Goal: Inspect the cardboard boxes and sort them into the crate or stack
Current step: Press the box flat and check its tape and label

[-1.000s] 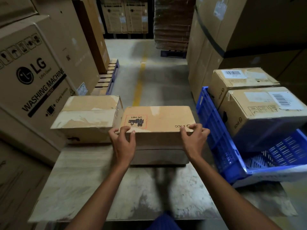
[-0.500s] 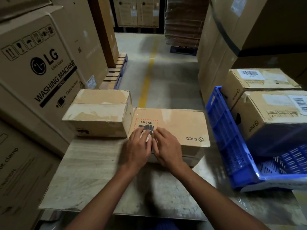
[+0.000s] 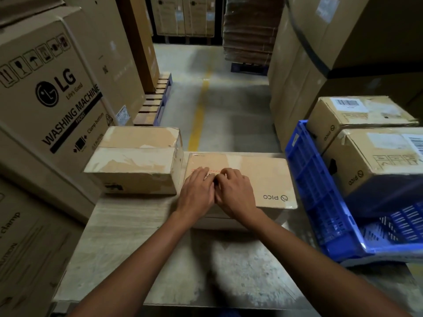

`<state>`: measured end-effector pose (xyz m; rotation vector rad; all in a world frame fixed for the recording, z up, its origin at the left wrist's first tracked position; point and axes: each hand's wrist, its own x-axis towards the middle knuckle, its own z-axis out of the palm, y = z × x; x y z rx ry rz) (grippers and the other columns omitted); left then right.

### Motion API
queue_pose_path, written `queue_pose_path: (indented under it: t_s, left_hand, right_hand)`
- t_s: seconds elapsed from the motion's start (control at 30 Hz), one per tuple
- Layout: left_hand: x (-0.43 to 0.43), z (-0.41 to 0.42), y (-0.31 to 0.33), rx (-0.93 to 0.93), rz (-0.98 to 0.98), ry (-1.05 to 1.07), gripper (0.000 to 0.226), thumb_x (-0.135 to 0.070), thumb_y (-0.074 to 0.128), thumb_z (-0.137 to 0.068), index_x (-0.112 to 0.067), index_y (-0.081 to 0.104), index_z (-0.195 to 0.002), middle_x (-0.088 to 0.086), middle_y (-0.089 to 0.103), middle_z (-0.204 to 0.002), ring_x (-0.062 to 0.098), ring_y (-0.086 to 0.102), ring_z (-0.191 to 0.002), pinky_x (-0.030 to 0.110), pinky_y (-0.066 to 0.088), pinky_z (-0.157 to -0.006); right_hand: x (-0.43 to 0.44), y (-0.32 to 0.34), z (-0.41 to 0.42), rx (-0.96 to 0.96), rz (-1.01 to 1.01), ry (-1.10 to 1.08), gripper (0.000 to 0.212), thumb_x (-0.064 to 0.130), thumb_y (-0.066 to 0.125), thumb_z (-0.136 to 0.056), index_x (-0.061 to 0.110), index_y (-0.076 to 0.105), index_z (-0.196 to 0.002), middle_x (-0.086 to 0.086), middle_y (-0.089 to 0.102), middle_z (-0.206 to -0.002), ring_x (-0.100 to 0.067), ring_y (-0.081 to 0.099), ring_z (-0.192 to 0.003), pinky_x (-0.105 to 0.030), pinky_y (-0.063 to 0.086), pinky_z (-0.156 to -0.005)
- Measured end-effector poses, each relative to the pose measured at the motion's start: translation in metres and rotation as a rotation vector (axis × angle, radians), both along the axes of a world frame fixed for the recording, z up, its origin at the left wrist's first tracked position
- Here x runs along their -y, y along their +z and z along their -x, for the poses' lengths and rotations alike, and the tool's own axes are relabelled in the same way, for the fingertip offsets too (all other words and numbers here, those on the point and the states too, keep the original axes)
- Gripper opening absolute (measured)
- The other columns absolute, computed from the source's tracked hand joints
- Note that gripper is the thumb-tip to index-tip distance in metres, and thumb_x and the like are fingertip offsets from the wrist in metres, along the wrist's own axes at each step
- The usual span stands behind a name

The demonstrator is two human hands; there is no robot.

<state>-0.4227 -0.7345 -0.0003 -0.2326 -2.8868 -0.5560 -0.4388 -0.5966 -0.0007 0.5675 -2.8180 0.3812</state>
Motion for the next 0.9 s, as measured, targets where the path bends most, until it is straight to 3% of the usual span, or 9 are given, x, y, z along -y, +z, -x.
queue_pose_path:
  t_s: [0.07,0.13,0.27,0.33,0.4,0.47,0.57,0.73,0.9]
  left_hand:
    - [0.001,0.001,-0.002,0.049,0.005,-0.011,0.037,-0.02,0.045,-0.101,-0.01,0.056,-0.135,0.014,0.052,-0.144,0.03,0.042,-0.137,0.043,0.03,-0.117]
    - [-0.001,0.003,-0.001,0.057,0.02,-0.012,0.036,-0.021,0.044,-0.102,-0.012,0.057,-0.134,0.012,0.052,-0.144,0.028,0.042,-0.137,0.041,0.03,-0.117]
    - [-0.005,0.014,0.012,0.023,0.108,0.027,0.025,-0.021,0.045,-0.097,-0.016,0.063,-0.114,0.004,0.061,-0.117,0.021,0.052,-0.109,0.037,0.044,-0.091]
    - [-0.007,0.024,0.017,0.032,0.111,0.035,0.024,-0.022,0.043,-0.097,-0.018,0.061,-0.113,0.003,0.058,-0.116,0.021,0.049,-0.107,0.036,0.043,-0.089]
    - [-0.008,0.032,0.015,0.064,0.092,0.003,0.033,-0.025,0.039,-0.1,-0.019,0.054,-0.13,0.009,0.05,-0.138,0.024,0.043,-0.127,0.039,0.039,-0.104]
    - [-0.009,0.037,0.011,0.145,0.097,-0.017,0.046,-0.031,0.032,-0.105,-0.021,0.039,-0.149,0.008,0.026,-0.161,0.026,0.021,-0.148,0.043,0.021,-0.12]
    - [-0.009,0.038,0.006,0.193,0.115,0.006,0.052,-0.037,0.025,-0.106,-0.022,0.029,-0.155,0.004,0.015,-0.165,0.023,0.01,-0.152,0.042,0.007,-0.124]
    - [-0.013,0.043,0.013,0.228,0.143,0.025,0.051,-0.038,0.026,-0.106,-0.021,0.032,-0.153,0.006,0.021,-0.164,0.024,0.014,-0.151,0.045,0.012,-0.123]
    - [-0.036,0.041,0.021,0.234,0.089,-0.127,0.048,-0.032,0.028,-0.106,-0.019,0.034,-0.152,0.006,0.025,-0.162,0.023,0.017,-0.151,0.044,0.014,-0.123]
  right_hand:
    - [-0.001,-0.004,-0.002,-0.009,0.037,0.03,0.033,0.033,0.045,-0.093,0.015,0.065,-0.112,-0.008,0.064,-0.116,-0.028,0.059,-0.103,-0.04,0.049,-0.083]
    - [-0.002,-0.008,-0.006,-0.035,0.061,0.043,0.033,0.032,0.044,-0.094,0.014,0.064,-0.114,-0.008,0.064,-0.117,-0.027,0.059,-0.106,-0.039,0.049,-0.088]
    - [-0.002,0.001,0.007,0.049,-0.016,0.017,0.026,0.035,0.049,-0.094,0.017,0.061,-0.108,-0.005,0.061,-0.111,-0.026,0.054,-0.097,-0.039,0.045,-0.079]
    - [-0.004,0.011,0.018,0.117,-0.084,0.007,0.029,0.039,0.047,-0.096,0.019,0.059,-0.112,-0.006,0.056,-0.114,-0.025,0.05,-0.101,-0.039,0.042,-0.082]
    - [-0.009,0.016,0.025,0.17,-0.128,-0.042,0.04,0.046,0.04,-0.097,0.021,0.054,-0.124,-0.009,0.052,-0.127,-0.026,0.047,-0.115,-0.042,0.04,-0.093]
    - [-0.017,0.015,0.028,0.247,-0.169,-0.091,0.057,0.054,0.03,-0.098,0.023,0.042,-0.143,-0.015,0.037,-0.152,-0.03,0.033,-0.141,-0.05,0.031,-0.111]
    - [-0.024,0.007,0.026,0.309,-0.193,-0.098,0.07,0.059,0.019,-0.098,0.024,0.02,-0.159,-0.012,0.01,-0.167,-0.027,0.007,-0.154,-0.053,0.012,-0.121]
    - [-0.026,0.013,0.034,0.335,-0.185,-0.064,0.069,0.06,0.027,-0.099,0.025,0.023,-0.158,-0.01,0.012,-0.167,-0.026,0.01,-0.154,-0.05,0.013,-0.122]
    - [-0.047,0.026,0.033,0.32,-0.108,-0.099,0.056,0.051,0.044,-0.099,0.022,0.044,-0.146,-0.008,0.033,-0.16,-0.025,0.03,-0.147,-0.048,0.029,-0.118]
